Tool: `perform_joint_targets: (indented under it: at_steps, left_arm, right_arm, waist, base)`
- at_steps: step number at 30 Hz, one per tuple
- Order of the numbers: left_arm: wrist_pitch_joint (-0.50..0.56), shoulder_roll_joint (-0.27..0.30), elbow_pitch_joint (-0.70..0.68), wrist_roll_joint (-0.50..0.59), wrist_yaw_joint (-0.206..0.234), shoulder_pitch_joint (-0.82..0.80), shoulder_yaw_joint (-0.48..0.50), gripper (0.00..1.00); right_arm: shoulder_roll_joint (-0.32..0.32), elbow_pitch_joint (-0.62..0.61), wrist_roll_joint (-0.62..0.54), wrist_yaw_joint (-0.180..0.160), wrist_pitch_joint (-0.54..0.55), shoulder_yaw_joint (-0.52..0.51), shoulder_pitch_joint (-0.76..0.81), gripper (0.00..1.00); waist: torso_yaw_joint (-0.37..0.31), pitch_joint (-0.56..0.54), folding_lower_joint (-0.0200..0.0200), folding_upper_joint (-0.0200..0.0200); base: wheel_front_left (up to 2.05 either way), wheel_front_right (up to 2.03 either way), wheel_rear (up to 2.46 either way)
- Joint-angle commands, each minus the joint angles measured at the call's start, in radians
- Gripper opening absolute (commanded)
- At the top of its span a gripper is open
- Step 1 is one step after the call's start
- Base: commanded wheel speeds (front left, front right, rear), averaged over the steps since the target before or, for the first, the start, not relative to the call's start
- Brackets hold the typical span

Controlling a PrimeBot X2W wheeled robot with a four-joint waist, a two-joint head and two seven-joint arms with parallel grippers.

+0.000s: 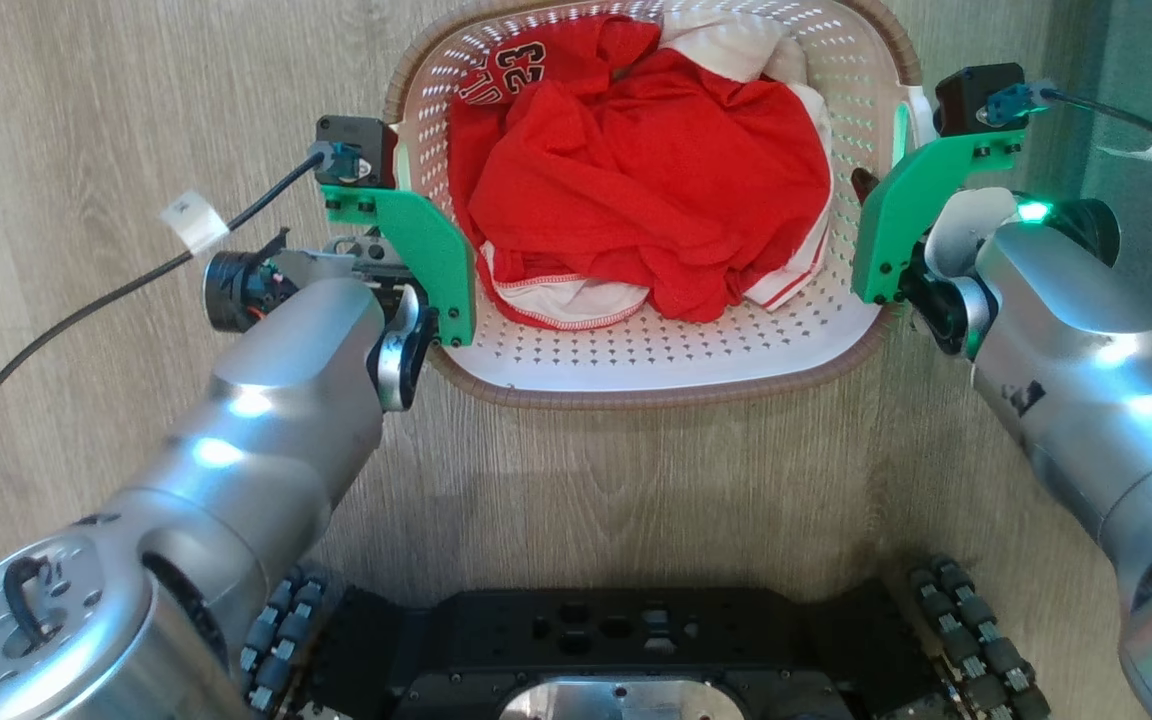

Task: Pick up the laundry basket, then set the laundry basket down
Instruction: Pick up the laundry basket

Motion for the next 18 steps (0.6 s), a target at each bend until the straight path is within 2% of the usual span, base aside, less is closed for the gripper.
perform_joint_targets:
  at_steps: [1,7,18]
  left_arm:
    - [-0.001,0.008,-0.011,0.001,-0.003,0.005,-0.007,0.00]
    - [0.007,0.008,-0.004,0.028,-0.021,0.001,-0.021,0.00]
    - [0.109,0.008,-0.001,0.078,-0.072,0.018,-0.030,0.00]
  right_arm:
    - [0.019,-0.020,0.002,0.007,-0.004,0.027,0.037,0.00]
    - [0.011,-0.025,0.033,0.007,0.023,0.046,0.044,0.00]
    - [0.004,-0.037,0.109,0.007,0.129,0.068,0.067,0.00]
  waist:
    - [0.000,0.000,0.0000,-0.0001]
    - [-0.005,-0.009,0.0000,-0.0001]
    - [-0.009,-0.087,0.0000,-0.0001]
  base:
    - [0.00,0.00,0.00]
    - [0.00,0.00,0.00]
    - [0.00,0.00,0.00]
